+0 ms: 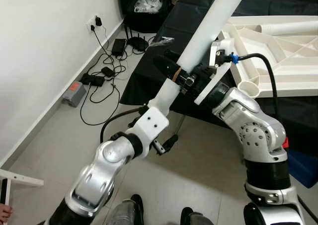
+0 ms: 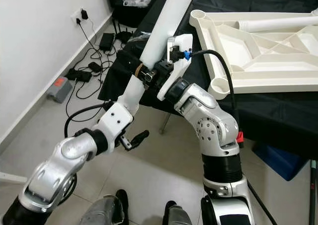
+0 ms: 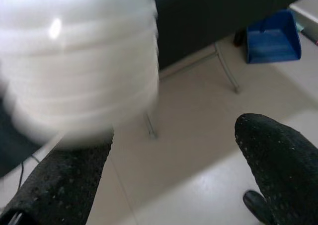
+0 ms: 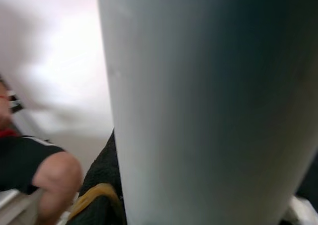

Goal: Building children table

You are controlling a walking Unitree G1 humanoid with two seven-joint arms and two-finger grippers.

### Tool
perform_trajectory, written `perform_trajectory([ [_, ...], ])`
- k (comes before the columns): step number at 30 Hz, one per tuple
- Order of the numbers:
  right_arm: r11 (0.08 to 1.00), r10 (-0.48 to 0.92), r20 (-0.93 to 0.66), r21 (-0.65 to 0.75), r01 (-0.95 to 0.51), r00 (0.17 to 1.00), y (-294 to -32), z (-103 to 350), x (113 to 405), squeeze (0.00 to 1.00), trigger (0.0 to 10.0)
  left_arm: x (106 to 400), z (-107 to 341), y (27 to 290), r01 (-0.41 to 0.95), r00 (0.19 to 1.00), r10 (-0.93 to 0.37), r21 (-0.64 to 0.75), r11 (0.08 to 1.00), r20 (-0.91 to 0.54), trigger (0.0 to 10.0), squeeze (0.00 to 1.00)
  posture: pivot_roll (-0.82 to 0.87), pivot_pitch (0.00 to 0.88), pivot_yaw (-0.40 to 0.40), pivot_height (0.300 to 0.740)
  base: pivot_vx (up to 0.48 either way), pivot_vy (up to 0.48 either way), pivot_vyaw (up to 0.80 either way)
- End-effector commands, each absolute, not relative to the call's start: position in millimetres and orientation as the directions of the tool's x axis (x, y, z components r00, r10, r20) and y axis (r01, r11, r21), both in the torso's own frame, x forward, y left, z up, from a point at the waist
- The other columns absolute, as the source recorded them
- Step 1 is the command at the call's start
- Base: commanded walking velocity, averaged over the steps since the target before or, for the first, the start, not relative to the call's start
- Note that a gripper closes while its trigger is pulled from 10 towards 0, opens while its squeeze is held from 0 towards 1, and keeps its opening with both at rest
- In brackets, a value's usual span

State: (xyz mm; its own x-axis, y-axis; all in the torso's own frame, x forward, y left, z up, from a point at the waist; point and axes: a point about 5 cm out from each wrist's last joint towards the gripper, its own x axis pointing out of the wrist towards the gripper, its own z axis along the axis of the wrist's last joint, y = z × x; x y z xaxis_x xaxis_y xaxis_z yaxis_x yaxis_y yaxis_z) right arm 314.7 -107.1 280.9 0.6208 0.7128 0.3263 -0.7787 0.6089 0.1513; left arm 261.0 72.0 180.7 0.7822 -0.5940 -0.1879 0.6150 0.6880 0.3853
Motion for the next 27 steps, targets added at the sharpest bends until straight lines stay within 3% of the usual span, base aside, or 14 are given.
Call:
perform_trajectory([
  [1, 0.624, 0.701, 0.336, 0.141, -0.769, 0.63, -109, 282, 316, 0.0, 10.0, 257, 178, 74, 0.609, 0.788, -0.582, 0.405, 0.682, -0.203, 10.0, 0.0, 0.16, 0.232, -0.01, 0.74, 0.0, 0.0, 0.0],
  [7, 0.64, 0.684, 0.344, 0.141, -0.756, 0.643, -115, 286, 319, 0.0, 10.0, 252, 170, 79, 0.583, 0.808, -0.542, 0.441, 0.683, -0.23, 10.0, 0.0, 0.16, 0.234, -0.007, 0.74, 0.0, 0.0, 0.0],
  [14, 0.607, 0.717, 0.325, 0.144, -0.782, 0.617, -114, 281, 315, 0.0, 10.0, 270, 189, 88, 0.476, 0.869, -0.475, 0.499, 0.724, -0.139, 10.0, 0.0, 0.16, 0.239, -0.006, 0.74, 0.0, 0.0, 0.0],
  [27, 0.579, 0.733, 0.318, 0.173, -0.797, 0.602, -108, 274, 308, 0.0, 10.0, 280, 204, 71, 0.522, 0.828, -0.555, 0.467, 0.714, -0.077, 10.0, 0.0, 0.16, 0.241, -0.001, 0.74, 0.0, 0.0, 0.0],
])
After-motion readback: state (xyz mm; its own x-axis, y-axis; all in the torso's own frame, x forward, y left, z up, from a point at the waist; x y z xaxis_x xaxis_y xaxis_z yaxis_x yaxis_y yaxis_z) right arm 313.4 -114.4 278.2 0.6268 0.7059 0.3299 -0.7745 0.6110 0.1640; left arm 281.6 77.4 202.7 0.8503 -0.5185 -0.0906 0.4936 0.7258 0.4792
